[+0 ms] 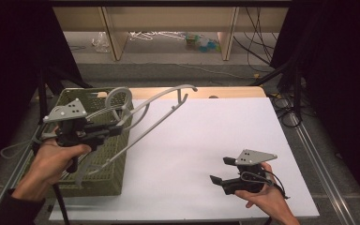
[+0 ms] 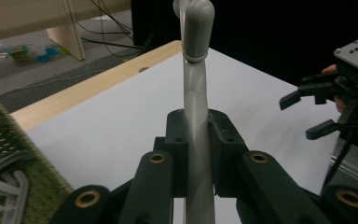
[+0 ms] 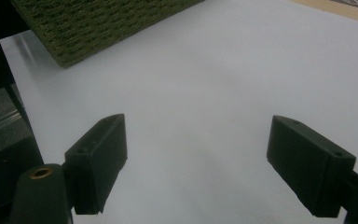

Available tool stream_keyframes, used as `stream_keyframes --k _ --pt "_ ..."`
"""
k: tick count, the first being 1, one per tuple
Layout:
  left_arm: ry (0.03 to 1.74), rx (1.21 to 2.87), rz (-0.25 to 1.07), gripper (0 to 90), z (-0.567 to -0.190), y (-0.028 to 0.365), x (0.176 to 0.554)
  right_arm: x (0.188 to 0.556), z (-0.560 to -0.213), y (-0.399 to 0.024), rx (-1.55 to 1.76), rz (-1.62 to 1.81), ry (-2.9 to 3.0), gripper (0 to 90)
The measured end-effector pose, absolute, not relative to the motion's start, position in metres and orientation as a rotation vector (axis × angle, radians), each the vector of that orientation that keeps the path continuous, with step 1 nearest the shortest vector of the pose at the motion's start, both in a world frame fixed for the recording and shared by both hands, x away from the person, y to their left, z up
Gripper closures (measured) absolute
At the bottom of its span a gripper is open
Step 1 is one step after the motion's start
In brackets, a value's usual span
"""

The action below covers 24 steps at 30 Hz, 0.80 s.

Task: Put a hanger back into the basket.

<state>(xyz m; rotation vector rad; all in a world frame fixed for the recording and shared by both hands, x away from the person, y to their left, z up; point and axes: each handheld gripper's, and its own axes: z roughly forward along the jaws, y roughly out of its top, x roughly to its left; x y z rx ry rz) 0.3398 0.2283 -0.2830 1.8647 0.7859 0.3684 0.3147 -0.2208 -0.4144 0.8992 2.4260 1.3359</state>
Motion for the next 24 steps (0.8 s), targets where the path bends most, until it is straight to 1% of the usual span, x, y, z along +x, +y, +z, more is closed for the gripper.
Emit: stream_keyframes --k 13,20,24 --pt "0.916 1.815 0.483 79.0 -0.287 0.287 0.364 0.315 -0.417 -0.219 0.903 1.332 2.439 20.8" --pt "0.975 1.809 0.512 79.1 -0.295 0.313 0.376 0.315 -0.416 -0.219 0.904 1.331 2.434 20.9" --pt "0.982 1.806 0.533 79.1 -0.3 0.326 0.382 0.316 -0.417 -0.22 0.909 1.328 2.438 20.9"
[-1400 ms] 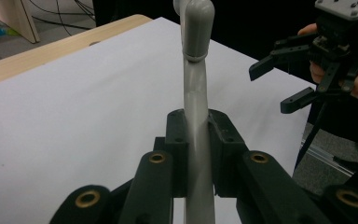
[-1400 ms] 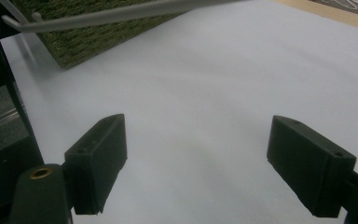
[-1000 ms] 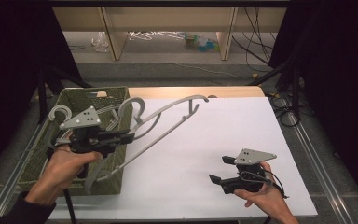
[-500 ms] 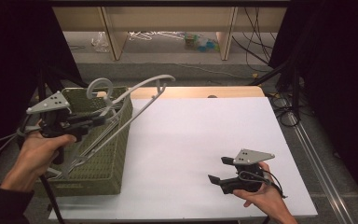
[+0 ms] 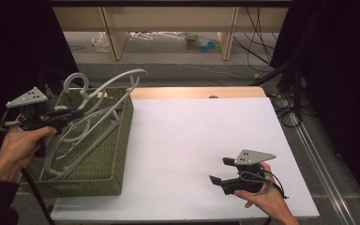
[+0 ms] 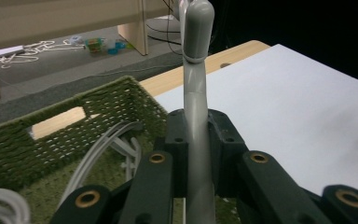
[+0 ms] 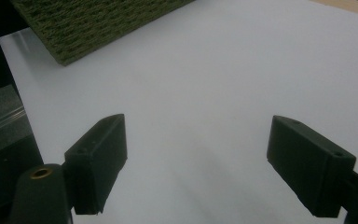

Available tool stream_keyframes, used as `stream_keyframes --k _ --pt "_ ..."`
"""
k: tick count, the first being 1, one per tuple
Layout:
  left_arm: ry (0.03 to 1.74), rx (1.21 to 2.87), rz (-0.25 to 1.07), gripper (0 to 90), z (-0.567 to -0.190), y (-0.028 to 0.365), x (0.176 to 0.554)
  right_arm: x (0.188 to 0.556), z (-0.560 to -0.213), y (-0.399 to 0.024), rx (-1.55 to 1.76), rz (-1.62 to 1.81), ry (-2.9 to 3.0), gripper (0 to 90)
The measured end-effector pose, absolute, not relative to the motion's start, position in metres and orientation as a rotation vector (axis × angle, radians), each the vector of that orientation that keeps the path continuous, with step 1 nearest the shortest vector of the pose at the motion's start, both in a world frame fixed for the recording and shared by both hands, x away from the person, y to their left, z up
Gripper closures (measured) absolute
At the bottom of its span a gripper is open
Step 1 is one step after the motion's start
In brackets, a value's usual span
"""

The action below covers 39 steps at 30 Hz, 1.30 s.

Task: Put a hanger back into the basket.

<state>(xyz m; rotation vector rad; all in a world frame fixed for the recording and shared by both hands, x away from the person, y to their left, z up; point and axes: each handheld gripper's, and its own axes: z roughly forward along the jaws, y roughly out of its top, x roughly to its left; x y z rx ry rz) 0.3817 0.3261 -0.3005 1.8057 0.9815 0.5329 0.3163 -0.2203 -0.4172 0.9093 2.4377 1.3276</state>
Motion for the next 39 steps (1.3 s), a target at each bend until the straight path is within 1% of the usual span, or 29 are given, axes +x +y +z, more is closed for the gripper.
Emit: stream_keyframes --k 10,22,35,39 --pt "1.035 1.823 0.547 79.1 -0.321 0.356 0.387 0.317 -0.42 -0.219 0.907 1.322 2.453 20.9" --pt "1.081 1.855 0.562 79.1 -0.342 0.376 0.383 0.317 -0.42 -0.22 0.91 1.319 2.455 20.9" --pt "1.167 1.904 0.521 79.0 -0.362 0.38 0.39 0.317 -0.42 -0.219 0.901 1.32 2.462 20.8" --pt "1.178 1.9 0.49 79.1 -0.368 0.377 0.393 0.317 -0.421 -0.22 0.907 1.319 2.464 20.6"
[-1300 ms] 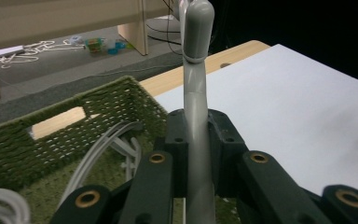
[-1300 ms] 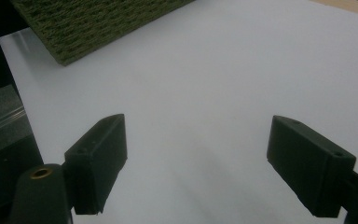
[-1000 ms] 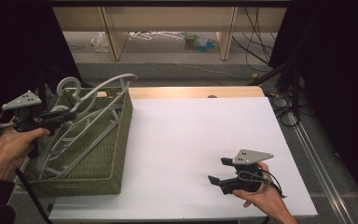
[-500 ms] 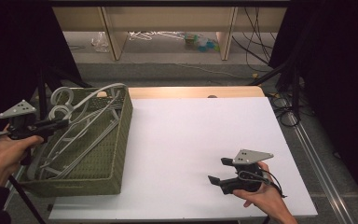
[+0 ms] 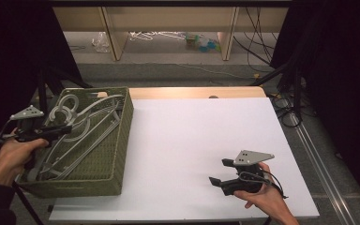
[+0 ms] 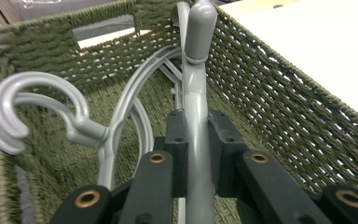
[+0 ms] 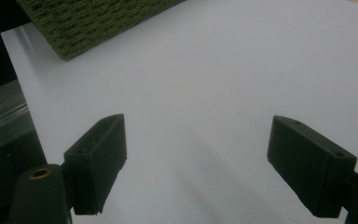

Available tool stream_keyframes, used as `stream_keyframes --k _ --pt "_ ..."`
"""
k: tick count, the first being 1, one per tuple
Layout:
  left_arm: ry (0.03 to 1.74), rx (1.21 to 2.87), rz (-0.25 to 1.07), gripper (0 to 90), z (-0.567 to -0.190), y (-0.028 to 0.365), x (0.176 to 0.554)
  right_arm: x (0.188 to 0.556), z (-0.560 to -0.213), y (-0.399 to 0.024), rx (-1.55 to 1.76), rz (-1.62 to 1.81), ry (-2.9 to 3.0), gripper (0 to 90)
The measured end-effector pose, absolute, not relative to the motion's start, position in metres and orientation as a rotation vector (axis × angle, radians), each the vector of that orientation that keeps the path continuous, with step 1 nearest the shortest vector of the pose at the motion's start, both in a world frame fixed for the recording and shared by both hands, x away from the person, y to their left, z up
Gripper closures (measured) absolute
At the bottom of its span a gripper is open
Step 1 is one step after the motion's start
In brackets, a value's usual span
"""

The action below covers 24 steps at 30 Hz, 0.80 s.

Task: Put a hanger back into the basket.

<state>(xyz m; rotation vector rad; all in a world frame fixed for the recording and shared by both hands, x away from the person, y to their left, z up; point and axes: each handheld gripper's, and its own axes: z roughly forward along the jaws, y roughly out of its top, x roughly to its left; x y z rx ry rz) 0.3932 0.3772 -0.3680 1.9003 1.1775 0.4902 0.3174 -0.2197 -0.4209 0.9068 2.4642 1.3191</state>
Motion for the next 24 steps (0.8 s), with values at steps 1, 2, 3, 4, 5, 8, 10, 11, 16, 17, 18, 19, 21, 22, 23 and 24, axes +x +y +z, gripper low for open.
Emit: stream_keyframes --k 1,2,3,4,5,8,10,11,16,17,18,19,21,22,23,24 --pt "1.179 1.899 0.481 79.1 -0.369 0.376 0.394 0.318 -0.421 -0.22 0.906 1.318 2.464 20.6" --pt "1.181 1.91 0.474 79.1 -0.372 0.375 0.394 0.318 -0.421 -0.22 0.907 1.318 2.465 20.6" --pt "1.178 1.934 0.466 79.0 -0.372 0.376 0.395 0.317 -0.421 -0.219 0.909 1.317 2.466 20.6" --pt "1.19 1.919 0.469 79.1 -0.375 0.375 0.396 0.317 -0.421 -0.219 0.909 1.316 2.467 20.6" --pt "1.198 1.917 0.454 79.0 -0.377 0.375 0.398 0.317 -0.421 -0.219 0.912 1.318 2.469 20.6" --pt "1.221 1.938 0.439 79.0 -0.383 0.376 0.4 0.318 -0.422 -0.219 0.91 1.316 2.466 20.6" --pt "1.232 1.922 0.419 79.0 -0.387 0.377 0.401 0.318 -0.422 -0.219 0.907 1.316 2.468 20.6" --pt "1.244 1.897 0.41 79.0 -0.389 0.377 0.402 0.318 -0.422 -0.219 0.909 1.315 2.469 20.6" --pt "1.267 1.866 0.391 78.8 -0.393 0.378 0.402 0.318 -0.423 -0.218 0.907 1.311 2.476 20.6" --pt "1.268 1.885 0.392 78.8 -0.393 0.379 0.402 0.318 -0.423 -0.218 0.914 1.312 2.48 20.6" --pt "1.278 1.868 0.396 78.7 -0.394 0.378 0.403 0.318 -0.423 -0.218 0.905 1.312 2.478 20.6" --pt "1.287 1.863 0.397 78.6 -0.394 0.378 0.403 0.317 -0.423 -0.218 0.909 1.313 2.479 20.6" --pt "1.298 1.87 0.407 78.3 -0.395 0.379 0.403 0.318 -0.423 -0.218 0.906 1.314 2.477 20.6" --pt "1.31 1.877 0.417 78.2 -0.395 0.379 0.404 0.318 -0.423 -0.218 0.907 1.311 2.476 20.6" --pt "1.317 1.908 0.447 78.1 -0.394 0.379 0.404 0.318 -0.423 -0.218 0.908 1.313 2.477 20.6" --pt "1.324 1.921 0.479 78.1 -0.395 0.378 0.404 0.318 -0.423 -0.218 0.904 1.314 2.477 20.6"
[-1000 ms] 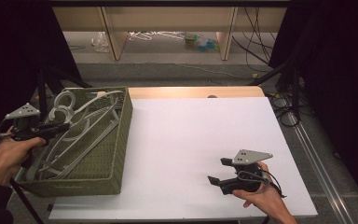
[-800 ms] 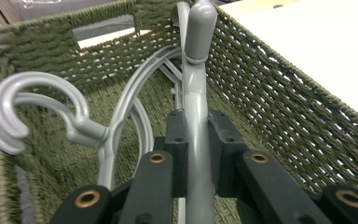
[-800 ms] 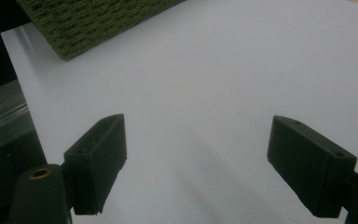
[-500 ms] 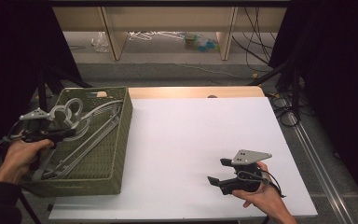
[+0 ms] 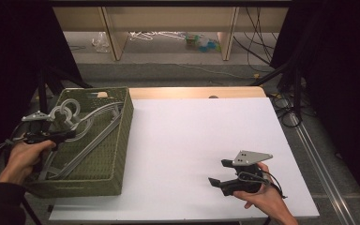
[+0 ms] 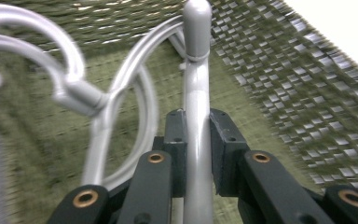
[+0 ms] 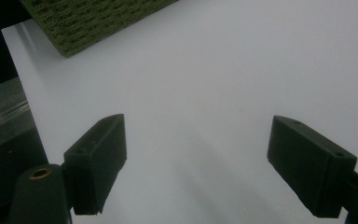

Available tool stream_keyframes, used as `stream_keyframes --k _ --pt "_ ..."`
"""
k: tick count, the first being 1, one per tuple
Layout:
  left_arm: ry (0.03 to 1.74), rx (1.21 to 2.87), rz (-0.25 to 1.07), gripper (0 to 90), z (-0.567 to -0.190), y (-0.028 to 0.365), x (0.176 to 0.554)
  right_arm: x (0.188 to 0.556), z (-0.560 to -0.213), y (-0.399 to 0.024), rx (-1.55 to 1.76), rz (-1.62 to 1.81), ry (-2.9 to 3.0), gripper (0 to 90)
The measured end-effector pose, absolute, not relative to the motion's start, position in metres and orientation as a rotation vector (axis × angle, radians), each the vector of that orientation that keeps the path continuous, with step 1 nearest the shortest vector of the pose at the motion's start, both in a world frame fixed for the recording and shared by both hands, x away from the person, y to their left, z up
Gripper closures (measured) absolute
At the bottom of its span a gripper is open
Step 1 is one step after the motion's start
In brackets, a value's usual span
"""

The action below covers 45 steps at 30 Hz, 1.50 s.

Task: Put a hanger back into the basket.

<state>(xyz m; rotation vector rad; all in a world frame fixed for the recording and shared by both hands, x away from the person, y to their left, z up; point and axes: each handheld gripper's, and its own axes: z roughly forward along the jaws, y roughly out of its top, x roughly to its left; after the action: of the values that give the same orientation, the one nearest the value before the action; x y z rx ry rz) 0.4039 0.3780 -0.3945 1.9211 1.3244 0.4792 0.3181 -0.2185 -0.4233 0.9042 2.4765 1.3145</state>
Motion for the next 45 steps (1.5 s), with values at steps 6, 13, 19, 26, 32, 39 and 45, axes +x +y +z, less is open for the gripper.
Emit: stream_keyframes --k 6,13,19,26,32,39,45 --pt "1.36 2.025 0.539 75.9 -0.394 0.376 0.407 0.319 -0.424 -0.219 0.911 1.31 2.477 20.7" --pt "1.448 2.026 0.598 70.3 -0.397 0.37 0.413 0.319 -0.424 -0.219 0.914 1.31 2.473 20.7" --pt "1.486 1.983 0.599 68.1 -0.399 0.371 0.416 0.319 -0.424 -0.218 0.913 1.309 2.482 20.7" --pt "1.499 2.055 0.602 68.0 -0.394 0.367 0.419 0.318 -0.425 -0.218 0.917 1.307 2.489 20.7" --pt "1.515 2.113 0.596 67.5 -0.394 0.369 0.425 0.319 -0.426 -0.218 0.918 1.305 2.491 20.7" --pt "1.571 2.132 0.6 64.7 -0.399 0.372 0.432 0.319 -0.426 -0.218 0.92 1.304 2.488 20.8" --pt "1.614 2.075 0.621 55.9 -0.397 0.374 0.43 0.319 -0.426 -0.218 0.914 1.304 2.489 20.8"
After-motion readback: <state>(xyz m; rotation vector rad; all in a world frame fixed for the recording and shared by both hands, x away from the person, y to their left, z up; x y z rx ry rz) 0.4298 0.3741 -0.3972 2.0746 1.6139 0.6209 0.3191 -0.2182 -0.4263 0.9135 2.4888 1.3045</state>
